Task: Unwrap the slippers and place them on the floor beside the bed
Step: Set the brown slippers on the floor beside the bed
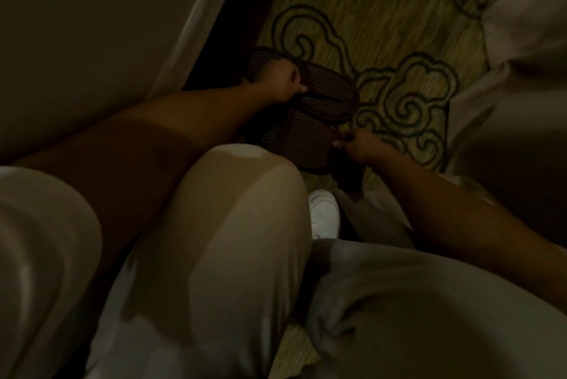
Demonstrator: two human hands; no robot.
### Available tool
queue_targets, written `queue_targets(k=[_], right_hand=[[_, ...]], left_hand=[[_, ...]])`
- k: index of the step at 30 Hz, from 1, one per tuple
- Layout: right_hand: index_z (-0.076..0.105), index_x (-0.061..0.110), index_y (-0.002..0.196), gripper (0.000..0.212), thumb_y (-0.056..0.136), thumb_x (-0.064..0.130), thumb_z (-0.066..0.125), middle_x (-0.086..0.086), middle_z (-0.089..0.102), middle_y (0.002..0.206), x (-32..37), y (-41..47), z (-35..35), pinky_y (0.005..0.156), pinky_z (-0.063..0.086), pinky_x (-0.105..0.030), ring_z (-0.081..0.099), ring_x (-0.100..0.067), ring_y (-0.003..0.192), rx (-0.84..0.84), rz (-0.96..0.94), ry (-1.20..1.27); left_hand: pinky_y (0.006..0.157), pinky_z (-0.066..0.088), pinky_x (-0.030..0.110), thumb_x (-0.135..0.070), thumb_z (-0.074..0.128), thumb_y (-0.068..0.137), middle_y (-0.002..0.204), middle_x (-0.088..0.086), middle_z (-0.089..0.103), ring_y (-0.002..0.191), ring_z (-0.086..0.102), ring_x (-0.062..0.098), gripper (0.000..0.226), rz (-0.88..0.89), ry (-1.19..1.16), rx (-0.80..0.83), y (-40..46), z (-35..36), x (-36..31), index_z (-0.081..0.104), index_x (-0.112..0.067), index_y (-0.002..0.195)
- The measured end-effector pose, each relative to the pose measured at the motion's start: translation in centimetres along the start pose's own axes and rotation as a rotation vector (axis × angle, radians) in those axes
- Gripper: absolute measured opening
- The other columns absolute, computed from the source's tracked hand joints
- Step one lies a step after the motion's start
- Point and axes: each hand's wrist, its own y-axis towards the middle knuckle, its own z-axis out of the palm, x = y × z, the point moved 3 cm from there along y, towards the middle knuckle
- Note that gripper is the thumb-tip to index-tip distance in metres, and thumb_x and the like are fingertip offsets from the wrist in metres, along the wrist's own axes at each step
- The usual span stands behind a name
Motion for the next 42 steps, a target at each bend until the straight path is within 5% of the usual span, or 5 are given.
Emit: queue_targets(k=[4,9,18,35,42], right_hand=[[0.061,-0.002,0.131,0.039,0.103,0.025,0.055,-0.024,0.064,0.132,0.9,0.6,-1.3,0.098,0.046,-0.037,0.06,-0.038,0.124,-0.114,-0.051,-0.025],[0.061,-0.008,0.129,0.045,0.105,0.029,0.052,-0.03,0.061,0.133,-0.6,0.3,-0.3,0.097,0.047,-0.039,0.059,-0.041,0.123,-0.04,0.062,-0.176],[0.055,-0.004,0.14,0.044,0.106,0.024,0.048,-0.026,0.053,0.145,-1.4,0.4,-1.3,0.107,0.042,-0.038,0.052,-0.038,0.133,-0.057,0.064,-0.192],[0.06,0.005,0.134,0.045,0.097,0.031,0.064,-0.022,0.063,0.134,-3.1,0.3,-1.1,0.092,0.047,-0.032,0.062,-0.035,0.12,-0.106,0.122,0.031],[0.052,0.009,0.135,0.055,0.089,0.03,0.072,-0.021,0.064,0.132,-2.0,0.3,-2.2,0.095,0.049,-0.039,0.063,-0.036,0.119,-0.334,0.012,0.004]], left_hand=[[0.091,0.045,0.035,-0.035,0.069,0.093,0.118,0.019,0.067,0.112,0.06,0.035,0.034,0.036,0.001,-0.142,0.5,-0.6,-0.4,0.07,-0.004,0.108],[0.1,0.039,0.031,-0.024,0.07,0.092,0.133,0.024,0.058,0.125,0.054,0.034,0.044,0.042,0.01,-0.046,0.1,-0.1,-0.2,0.063,0.001,0.127],[0.093,0.04,0.03,-0.006,0.061,0.094,0.127,0.019,0.066,0.12,0.06,0.031,0.026,0.08,0.008,-0.021,-0.1,1.2,-1.3,0.063,0.004,0.118],[0.089,0.044,0.035,-0.01,0.06,0.093,0.123,0.022,0.064,0.116,0.058,0.036,0.029,0.215,0.117,0.06,0.4,0.8,-0.8,0.058,-0.004,0.121],[0.107,0.038,0.037,-0.023,0.066,0.091,0.142,0.022,0.052,0.13,0.047,0.039,0.058,0.193,0.179,0.072,0.3,1.7,-0.3,0.046,-0.003,0.141]])
